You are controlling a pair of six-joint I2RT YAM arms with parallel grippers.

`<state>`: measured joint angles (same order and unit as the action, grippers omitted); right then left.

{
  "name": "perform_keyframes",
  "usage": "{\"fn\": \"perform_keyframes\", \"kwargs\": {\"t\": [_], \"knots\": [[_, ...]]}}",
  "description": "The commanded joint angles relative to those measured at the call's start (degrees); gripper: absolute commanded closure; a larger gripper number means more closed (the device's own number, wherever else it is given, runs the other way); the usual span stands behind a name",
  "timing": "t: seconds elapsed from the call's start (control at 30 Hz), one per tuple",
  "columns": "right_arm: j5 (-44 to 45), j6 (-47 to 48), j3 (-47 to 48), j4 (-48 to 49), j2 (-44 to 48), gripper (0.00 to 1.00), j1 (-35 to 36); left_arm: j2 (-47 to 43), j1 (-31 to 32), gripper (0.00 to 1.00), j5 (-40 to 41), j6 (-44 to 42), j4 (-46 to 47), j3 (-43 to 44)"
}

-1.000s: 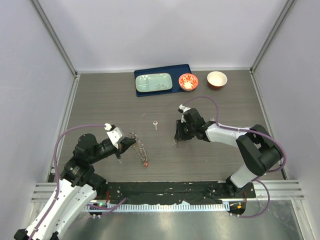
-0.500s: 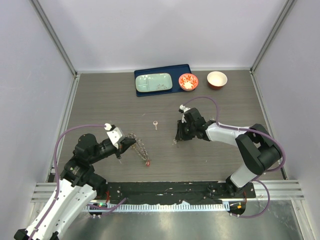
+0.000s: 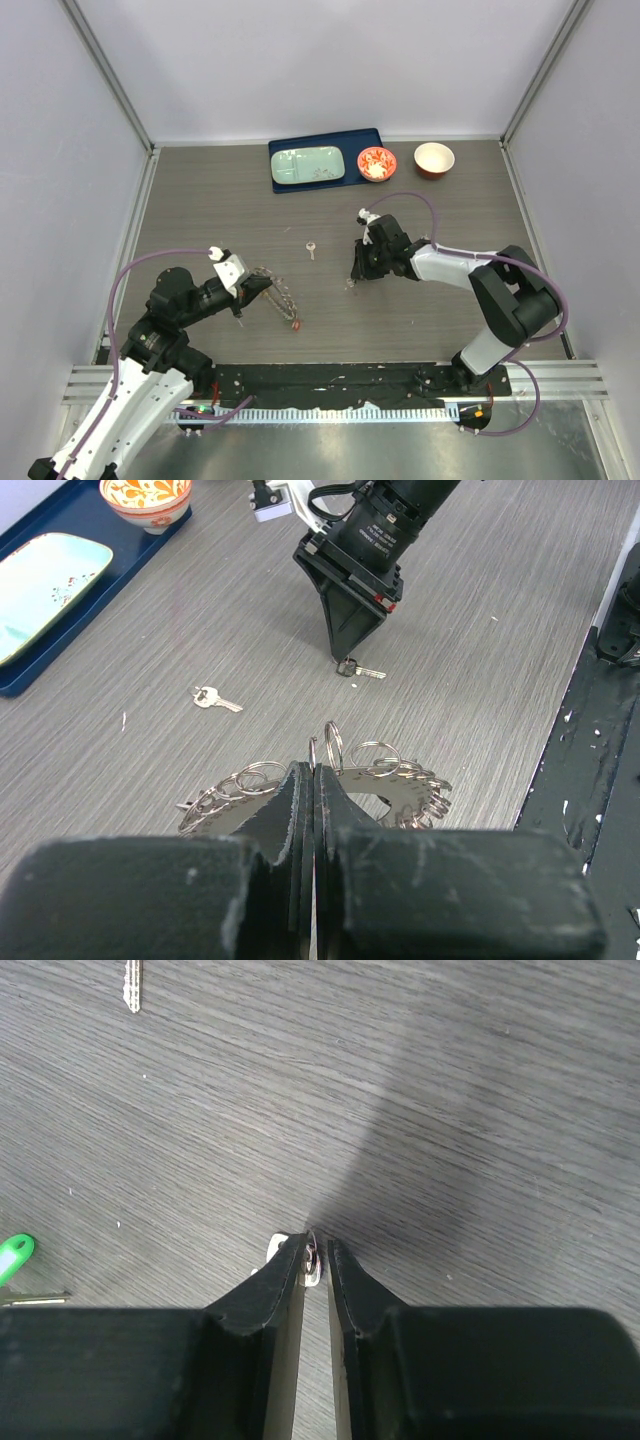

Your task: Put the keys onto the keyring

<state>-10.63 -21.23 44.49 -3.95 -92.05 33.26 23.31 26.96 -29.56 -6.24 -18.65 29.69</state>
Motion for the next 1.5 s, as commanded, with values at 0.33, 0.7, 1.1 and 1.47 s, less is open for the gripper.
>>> {"fn": "perform_keyframes", "kwargs": {"t": [0.33,0.7,1.1,1.47], "knots": [[-0.8,2.2,2.1,2.1,0.6,0.99,-0.3,0.1,-0.2,1.0,-0.6,0.1,4.2,1.2],[-3.3,13.5,0.4,2.2,14.0,0.99,0.1,1.3,-0.2,1.0,-1.6,-0.8,4.0,2.1],[-14.5,28.3,-2.3,6.6,32.4,0.99,7.3,6.6,-0.2,1.0,-12.9,-7.5,2.2,7.4],[-17.9,39.6,-2.8,7.3,35.4,0.99,16.2,16.0,0.5,1.0,-22.2,-10.7,-0.1,10.5]]}}
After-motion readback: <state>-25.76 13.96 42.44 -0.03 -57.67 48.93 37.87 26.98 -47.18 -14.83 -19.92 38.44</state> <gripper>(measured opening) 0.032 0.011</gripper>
